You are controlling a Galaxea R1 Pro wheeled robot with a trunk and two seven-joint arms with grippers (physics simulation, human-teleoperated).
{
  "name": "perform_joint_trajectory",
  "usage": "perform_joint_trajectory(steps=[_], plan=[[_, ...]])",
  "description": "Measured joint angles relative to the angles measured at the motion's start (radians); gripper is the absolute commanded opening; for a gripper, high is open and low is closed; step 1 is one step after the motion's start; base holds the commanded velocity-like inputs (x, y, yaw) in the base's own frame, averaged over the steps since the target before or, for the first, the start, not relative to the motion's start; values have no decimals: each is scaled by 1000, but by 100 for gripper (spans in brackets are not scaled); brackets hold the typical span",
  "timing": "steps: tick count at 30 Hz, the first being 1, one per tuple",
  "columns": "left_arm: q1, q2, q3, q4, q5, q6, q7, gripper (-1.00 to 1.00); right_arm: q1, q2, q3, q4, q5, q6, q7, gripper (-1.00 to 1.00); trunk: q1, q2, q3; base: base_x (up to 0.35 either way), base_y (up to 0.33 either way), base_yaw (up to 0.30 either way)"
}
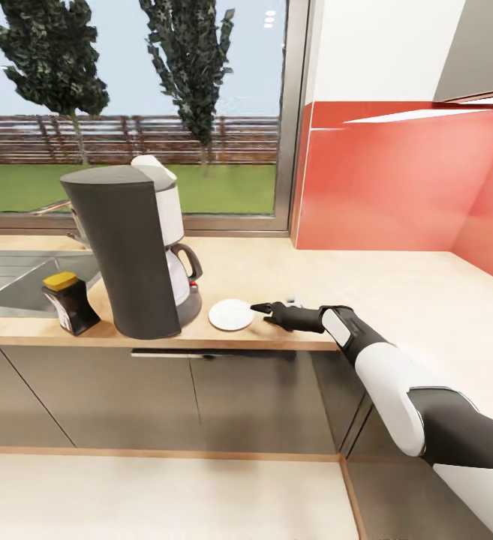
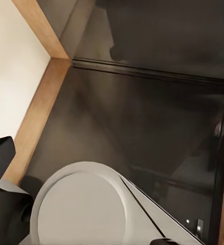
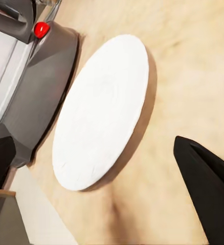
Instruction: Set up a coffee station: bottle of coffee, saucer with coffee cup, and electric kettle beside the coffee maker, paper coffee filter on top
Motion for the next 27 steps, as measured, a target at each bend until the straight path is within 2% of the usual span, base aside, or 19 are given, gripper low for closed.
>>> perform_joint_trajectory(steps=[3, 4, 9, 17, 27], plan=[[0, 0, -1, 0, 0, 0, 0, 100, 0, 0, 1, 13, 8, -69, 1, 100, 0, 0, 0, -3, -8, 0], [0, 0, -1, 0, 0, 0, 0, 100, 0, -1, 5, 15, 22, -106, 0, 100, 0, 0, 0, -1, -3, 0], [0, -1, -1, 0, 0, -1, 0, 100, 0, -2, 12, 10, 42, -142, -2, 100, 0, 0, 0, -1, -1, 0], [0, -1, -1, 0, 0, 0, 0, 100, 1, -6, 20, -14, 54, -295, 8, 100, 0, 0, 0, -26, 6, 0], [0, 0, -1, -1, 0, 0, 0, 100, 1, -10, 23, -56, 56, -329, 61, 100, 1, 0, 0, -276, 88, 0]])
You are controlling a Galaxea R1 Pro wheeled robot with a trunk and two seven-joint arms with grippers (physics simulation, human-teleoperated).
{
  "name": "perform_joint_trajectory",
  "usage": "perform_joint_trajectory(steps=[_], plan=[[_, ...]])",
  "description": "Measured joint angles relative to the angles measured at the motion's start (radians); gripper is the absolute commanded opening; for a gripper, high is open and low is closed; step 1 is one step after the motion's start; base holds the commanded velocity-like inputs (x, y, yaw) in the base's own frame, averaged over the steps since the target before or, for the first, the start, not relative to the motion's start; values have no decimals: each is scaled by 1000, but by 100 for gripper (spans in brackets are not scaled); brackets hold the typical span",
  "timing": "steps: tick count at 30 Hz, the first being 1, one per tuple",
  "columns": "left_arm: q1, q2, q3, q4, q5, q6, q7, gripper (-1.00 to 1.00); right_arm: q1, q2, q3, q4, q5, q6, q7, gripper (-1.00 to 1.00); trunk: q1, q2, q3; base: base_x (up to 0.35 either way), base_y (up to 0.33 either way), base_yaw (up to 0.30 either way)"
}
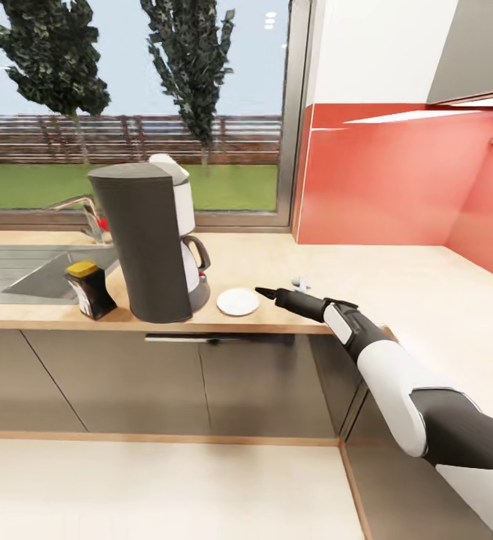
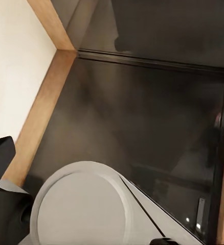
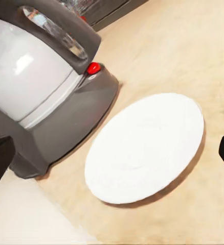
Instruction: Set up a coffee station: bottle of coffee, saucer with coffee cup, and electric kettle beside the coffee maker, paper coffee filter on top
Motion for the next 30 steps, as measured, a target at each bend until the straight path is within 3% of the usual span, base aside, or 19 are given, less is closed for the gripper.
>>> perform_joint_trajectory(steps=[4, 5, 10, 13, 16, 21, 25, 30], plan=[[0, 0, 0, 0, 0, 0, 0, 100, 0, -3, 0, -1, 2, -1, 66, 100, 0, 0, 0, -311, 101, 0], [0, 0, 0, 0, 0, 0, 0, 100, 4, -9, 0, -1, 11, -1, 121, 100, 0, 0, 0, -313, 102, 0], [0, 0, 0, 0, 0, 1, 0, 100, 23, -24, 0, -3, 18, -2, 191, 100, 0, 0, 0, -310, 100, 0], [0, 0, 0, 0, 0, 1, 0, 100, 38, -27, 1, -4, 20, -3, 276, 100, 0, 0, 0, -199, 58, 0], [0, 0, 0, 0, 0, 0, 0, 100, 49, -27, 7, -4, 51, -12, 350, 100, 0, 0, 0, -80, 22, 0], [0, 0, 0, 0, 0, 1, 0, 100, 98, -21, 58, -4, 159, -103, 429, 100, 0, 0, 0, -24, 7, 0], [0, 0, 1, 0, 0, 1, 0, 100, 152, -17, 113, -3, 194, -184, 449, 100, 0, 0, 0, -6, 2, 0], [0, 0, 1, 0, 0, 1, 0, 100, 206, -17, 163, -4, 206, -217, 455, 100, -1, 0, 0, -1, 0, 0]])
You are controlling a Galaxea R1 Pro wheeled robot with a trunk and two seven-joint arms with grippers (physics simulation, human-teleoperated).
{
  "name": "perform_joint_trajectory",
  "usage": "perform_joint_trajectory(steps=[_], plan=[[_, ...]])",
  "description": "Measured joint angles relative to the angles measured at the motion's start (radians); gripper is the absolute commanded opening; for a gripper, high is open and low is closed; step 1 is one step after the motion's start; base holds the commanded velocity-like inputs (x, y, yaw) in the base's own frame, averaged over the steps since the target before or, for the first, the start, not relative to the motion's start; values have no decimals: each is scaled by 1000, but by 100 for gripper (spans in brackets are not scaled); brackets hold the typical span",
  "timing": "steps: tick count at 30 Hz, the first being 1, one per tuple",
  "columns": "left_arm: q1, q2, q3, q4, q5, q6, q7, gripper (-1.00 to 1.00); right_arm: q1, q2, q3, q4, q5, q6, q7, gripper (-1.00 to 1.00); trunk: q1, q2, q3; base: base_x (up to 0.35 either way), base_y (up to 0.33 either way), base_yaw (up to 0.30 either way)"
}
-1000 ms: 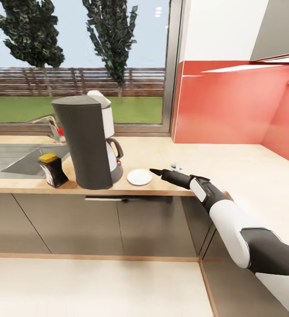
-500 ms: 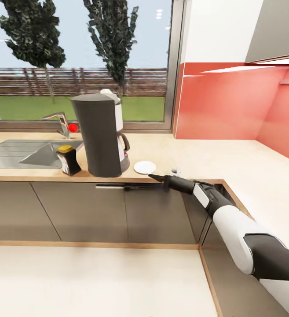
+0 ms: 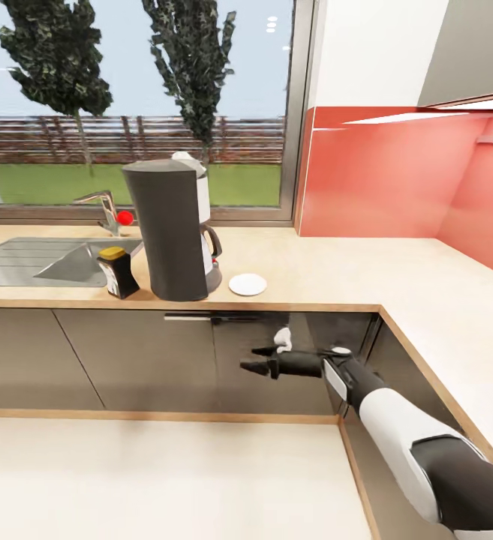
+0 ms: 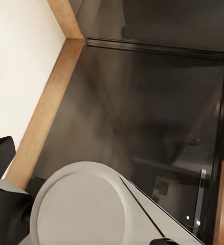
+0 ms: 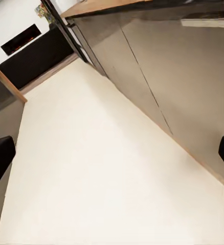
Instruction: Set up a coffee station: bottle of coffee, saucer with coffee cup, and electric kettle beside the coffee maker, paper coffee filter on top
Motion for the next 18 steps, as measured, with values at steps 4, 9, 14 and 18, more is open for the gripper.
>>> perform_joint_trajectory(steps=[4, 9, 14, 18], plan=[[0, 0, 0, 0, 0, 0, -1, 100, 25, 1, 23, 1, 2, -37, 1, 100, 0, 0, 0, 0, 0, 0], [0, 0, 0, 0, 0, 0, 0, 100, 39, 0, 31, 1, 2, -39, 2, 100, 0, 0, 0, 0, 0, 0], [0, 0, 0, 0, 0, 0, 0, 100, 57, -1, 34, 4, 2, -41, -1, 100, 0, 0, 0, 0, 119, 0], [0, 0, -1, 0, 0, 0, 0, 100, 61, -1, 33, 7, 2, -41, -3, 100, 0, 0, 0, 0, 264, 0]])
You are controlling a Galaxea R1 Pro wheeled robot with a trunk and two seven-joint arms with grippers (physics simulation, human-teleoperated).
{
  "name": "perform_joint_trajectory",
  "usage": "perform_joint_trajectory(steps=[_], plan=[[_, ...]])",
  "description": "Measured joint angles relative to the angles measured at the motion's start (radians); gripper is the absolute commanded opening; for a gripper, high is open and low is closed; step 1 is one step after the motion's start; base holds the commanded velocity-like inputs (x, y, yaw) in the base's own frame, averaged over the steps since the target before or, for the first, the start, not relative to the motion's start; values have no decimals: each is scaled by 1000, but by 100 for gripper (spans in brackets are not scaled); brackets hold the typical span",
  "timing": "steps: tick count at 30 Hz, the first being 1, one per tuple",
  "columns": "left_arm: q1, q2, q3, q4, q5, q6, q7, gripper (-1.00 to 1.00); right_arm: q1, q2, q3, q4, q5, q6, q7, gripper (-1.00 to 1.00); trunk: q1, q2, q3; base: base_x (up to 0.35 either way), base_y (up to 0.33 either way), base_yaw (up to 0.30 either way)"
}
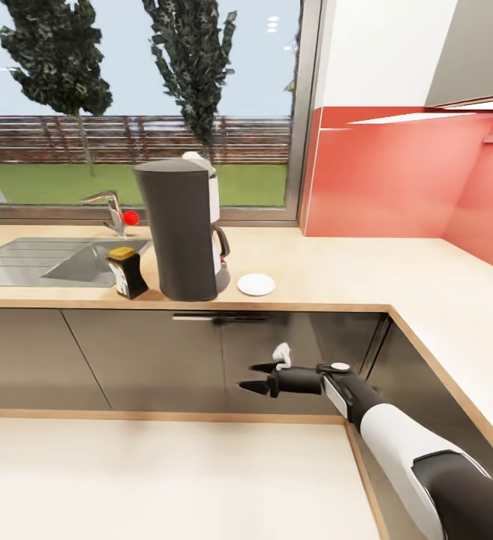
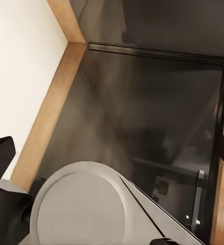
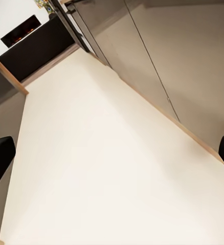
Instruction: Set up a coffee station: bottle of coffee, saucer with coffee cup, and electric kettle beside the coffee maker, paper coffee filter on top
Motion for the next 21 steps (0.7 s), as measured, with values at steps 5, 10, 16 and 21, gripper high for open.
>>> perform_joint_trajectory(steps=[5, 10, 16, 21], plan=[[0, 0, 0, 0, 0, 0, 0, 100, 3, -2, 1, 2, 0, 0, -1, 100, 0, 0, 0, 0, 295, 0], [0, 0, 0, 0, 0, 0, 0, 100, 13, -3, 1, 1, 0, 1, 0, 100, 0, 0, 0, 0, 307, 0], [0, 0, -1, 0, 0, 0, 0, 100, 15, -5, 1, 2, 0, 1, -1, 100, 0, 0, 0, 0, 304, 0], [0, 0, 0, 0, 0, 0, 0, 100, 19, -6, 2, 33, 2, -1, -4, 100, 0, 0, 0, 0, 163, 0]])
